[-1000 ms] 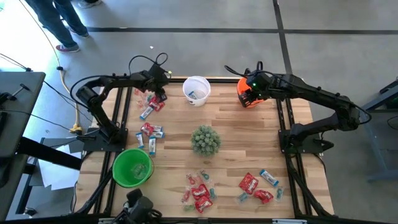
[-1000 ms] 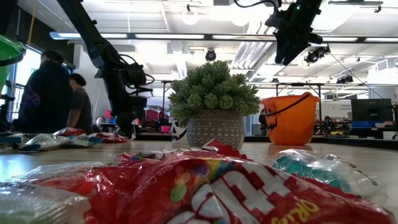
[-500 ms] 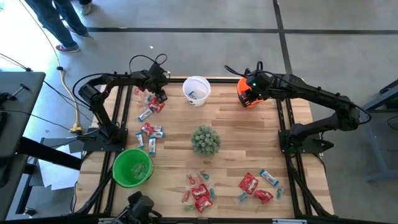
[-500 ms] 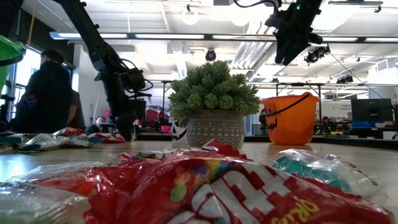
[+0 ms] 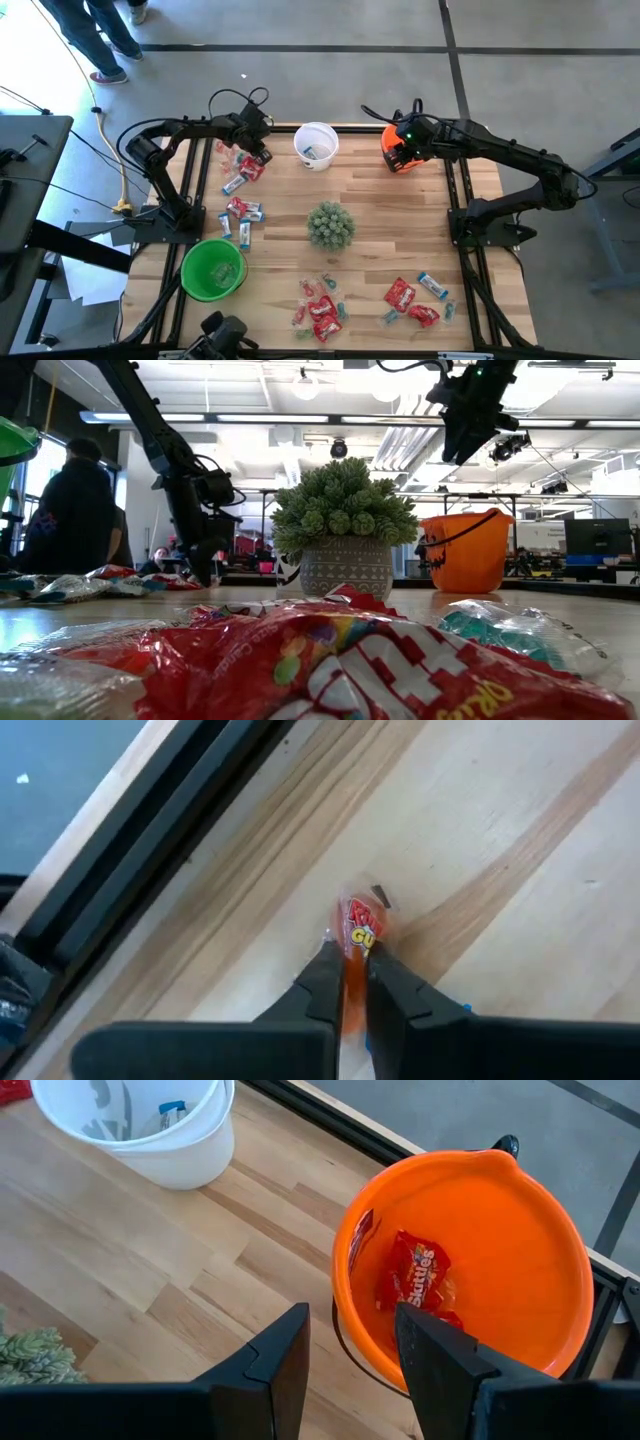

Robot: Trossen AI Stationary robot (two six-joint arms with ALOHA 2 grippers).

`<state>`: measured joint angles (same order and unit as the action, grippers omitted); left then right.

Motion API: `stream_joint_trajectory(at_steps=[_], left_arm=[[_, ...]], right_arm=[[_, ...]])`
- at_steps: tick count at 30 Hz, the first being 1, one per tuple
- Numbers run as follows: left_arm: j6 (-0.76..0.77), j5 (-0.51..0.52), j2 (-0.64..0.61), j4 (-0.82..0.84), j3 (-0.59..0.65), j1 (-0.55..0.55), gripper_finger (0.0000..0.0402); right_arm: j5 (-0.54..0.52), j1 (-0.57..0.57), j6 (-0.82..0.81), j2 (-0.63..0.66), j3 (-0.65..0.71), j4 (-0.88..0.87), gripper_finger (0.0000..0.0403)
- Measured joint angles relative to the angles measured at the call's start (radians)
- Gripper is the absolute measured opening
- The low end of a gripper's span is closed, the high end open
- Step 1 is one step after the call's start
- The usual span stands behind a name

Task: Sort candy
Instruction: Put the orange gummy into the green bucket

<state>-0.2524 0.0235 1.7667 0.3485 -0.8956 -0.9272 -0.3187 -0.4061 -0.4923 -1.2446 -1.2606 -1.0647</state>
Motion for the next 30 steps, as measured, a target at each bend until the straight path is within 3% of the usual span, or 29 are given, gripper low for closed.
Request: stream_joint_trajectory(at_steps=[6, 13, 16, 19, 23, 30], left_arm=[[0.017, -0.009, -0.093, 0.047, 0.01, 0.016, 0.0003], [0.099, -0.029, -0.289, 0.092, 0.005, 0.054, 0.0001], [0.184, -0.087, -0.388, 0.155, 0.005, 0.083, 0.0001], [0.277, -0.216, -0.489, 0.245, 0.005, 0.125, 0.0001], [0.391, -0.365, -0.626, 0.361, 0.004, 0.219, 0.0], [0.675, -0.41, -0.832, 0.502, 0.003, 0.492, 0.0]], right_arm=[[0.0, 0.0, 0.0, 0.0, 0.0, 0.0, 0.0144], [0.0, 0.0, 0.0, 0.0, 0.0, 0.0, 0.0144], [0.0, 0.0, 0.001, 0.0, 0.0, 0.0, 0.0144], [0.0, 0.0, 0.002, 0.0, 0.0, 0.0, 0.0144], [0.0, 0.0, 0.002, 0.0, 0.0, -0.016, 0.0144], [0.0, 0.0, -0.004, 0.0, 0.0, -0.103, 0.0144]])
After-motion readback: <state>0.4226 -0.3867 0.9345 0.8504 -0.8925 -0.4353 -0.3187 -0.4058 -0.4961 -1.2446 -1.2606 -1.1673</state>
